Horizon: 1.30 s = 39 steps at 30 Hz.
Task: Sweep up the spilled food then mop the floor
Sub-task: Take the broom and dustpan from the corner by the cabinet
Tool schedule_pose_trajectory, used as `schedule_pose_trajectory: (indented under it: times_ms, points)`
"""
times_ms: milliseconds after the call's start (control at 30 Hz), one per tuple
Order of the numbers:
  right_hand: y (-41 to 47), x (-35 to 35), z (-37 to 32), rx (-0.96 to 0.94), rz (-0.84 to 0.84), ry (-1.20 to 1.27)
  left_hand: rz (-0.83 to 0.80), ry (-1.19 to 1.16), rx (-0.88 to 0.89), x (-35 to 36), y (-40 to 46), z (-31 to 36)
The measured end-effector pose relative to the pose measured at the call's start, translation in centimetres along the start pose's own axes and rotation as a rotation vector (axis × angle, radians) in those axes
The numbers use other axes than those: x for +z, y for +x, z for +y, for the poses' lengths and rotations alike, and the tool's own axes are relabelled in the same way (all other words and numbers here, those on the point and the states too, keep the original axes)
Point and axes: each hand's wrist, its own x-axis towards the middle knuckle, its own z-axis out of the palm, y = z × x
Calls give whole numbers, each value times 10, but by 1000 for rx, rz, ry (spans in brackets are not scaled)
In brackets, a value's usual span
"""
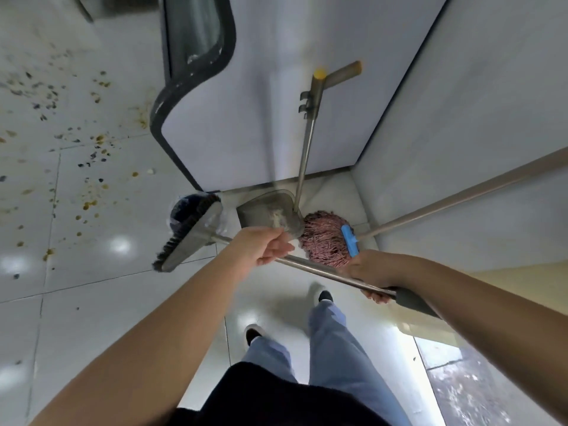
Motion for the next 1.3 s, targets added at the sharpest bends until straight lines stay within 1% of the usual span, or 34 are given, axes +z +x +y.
schedule_pose_trajectory:
  times_ms: [33,167,300,433,500,567,633,700,800,833,867,933,967,1067,1167,1233,1300]
  points:
    - [1,-14,4,-3,3,-17,-9,9,25,7,5,13]
    - [9,-86,13,-14,-8,-105,38,28,81,33,27,72]
    - [24,-154,10,1,-59,-186,54,63,142,55,56,127]
    - [38,-201,4,10,-110,-332,72,34,162,71,78,170]
    - [42,-217,4,23,-107,-398,128,61,244,74,85,188]
    - [44,-232,3,32,-107,-449,254,182,446,73,90,206]
    - [44,-245,0,35,-100,-509,378,384,658,69,97,225]
    - [43,-260,-5,31,-74,-553,421,588,742,68,106,244]
    - [41,-276,-11,29,-58,-608,478,862,777,73,126,267]
    - [41,-280,-13,26,-55,-634,481,949,773,76,132,273]
    - [40,-283,-14,20,-50,-656,458,1006,729,80,137,277]
    - [41,-288,-14,17,-37,-671,374,1035,548,85,144,281]
    - [41,-289,-14,18,-32,-674,350,1052,496,87,147,280]
    - [42,-295,-12,40,-25,-673,318,1098,499,88,143,279]
    - [41,-304,-10,63,-10,-645,139,1267,449,92,137,275]
    - [39,-309,-10,77,6,-643,52,1231,374,95,133,272]
    - [35,-313,-10,84,21,-658,58,1195,364,93,127,270]
